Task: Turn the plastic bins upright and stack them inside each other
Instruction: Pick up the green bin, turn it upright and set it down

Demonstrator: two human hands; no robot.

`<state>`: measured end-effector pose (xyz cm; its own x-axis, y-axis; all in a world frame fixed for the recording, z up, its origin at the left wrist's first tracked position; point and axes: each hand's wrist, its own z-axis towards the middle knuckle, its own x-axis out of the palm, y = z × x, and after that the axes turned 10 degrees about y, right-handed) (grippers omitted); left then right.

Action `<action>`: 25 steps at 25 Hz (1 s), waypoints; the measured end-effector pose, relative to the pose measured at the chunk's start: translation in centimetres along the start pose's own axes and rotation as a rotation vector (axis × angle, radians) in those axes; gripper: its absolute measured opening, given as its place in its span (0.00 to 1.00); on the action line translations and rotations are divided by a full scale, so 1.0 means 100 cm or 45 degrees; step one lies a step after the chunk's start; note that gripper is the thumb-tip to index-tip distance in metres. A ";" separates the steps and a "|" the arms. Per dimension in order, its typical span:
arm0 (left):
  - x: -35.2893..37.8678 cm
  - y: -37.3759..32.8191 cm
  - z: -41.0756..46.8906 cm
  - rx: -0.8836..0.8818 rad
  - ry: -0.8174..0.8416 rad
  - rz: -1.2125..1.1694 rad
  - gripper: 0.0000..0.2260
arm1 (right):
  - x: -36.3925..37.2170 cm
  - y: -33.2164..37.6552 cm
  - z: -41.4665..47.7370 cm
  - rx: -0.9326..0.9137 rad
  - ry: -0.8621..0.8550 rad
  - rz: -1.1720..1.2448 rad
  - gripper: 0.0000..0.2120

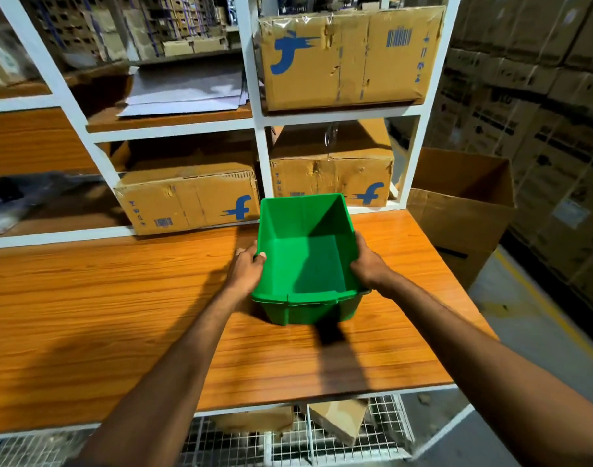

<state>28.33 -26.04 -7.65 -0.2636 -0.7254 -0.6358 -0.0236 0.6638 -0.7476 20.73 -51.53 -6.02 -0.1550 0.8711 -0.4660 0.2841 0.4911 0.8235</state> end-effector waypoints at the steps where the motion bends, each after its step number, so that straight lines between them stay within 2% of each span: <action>1: 0.005 0.005 0.001 -0.001 -0.004 -0.079 0.22 | 0.002 -0.006 0.004 -0.011 -0.006 -0.002 0.42; 4: 0.013 0.012 0.002 0.037 -0.051 -0.326 0.21 | 0.009 -0.001 -0.002 -0.022 -0.039 0.026 0.44; 7: 0.016 0.017 0.008 0.102 -0.041 -0.450 0.21 | 0.009 0.003 -0.002 -0.008 -0.043 0.041 0.42; 10: 0.019 0.017 0.007 0.075 -0.043 -0.552 0.21 | 0.005 -0.004 0.007 0.003 -0.001 0.038 0.44; 12: 0.020 0.020 0.007 0.073 -0.047 -0.564 0.22 | 0.004 -0.011 0.014 -0.010 0.023 0.053 0.45; 19: 0.023 0.024 0.013 0.060 -0.052 -0.574 0.22 | -0.003 -0.006 0.010 -0.079 0.057 0.084 0.39; 25: 0.020 0.024 0.015 -0.034 -0.009 -0.572 0.22 | -0.006 -0.025 0.028 -0.121 0.090 0.115 0.41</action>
<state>29.20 -26.13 -11.01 -0.2149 -0.9438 -0.2510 -0.1588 0.2873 -0.9446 22.77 -53.30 -8.75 -0.2001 0.9082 -0.3676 0.2097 0.4062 0.8894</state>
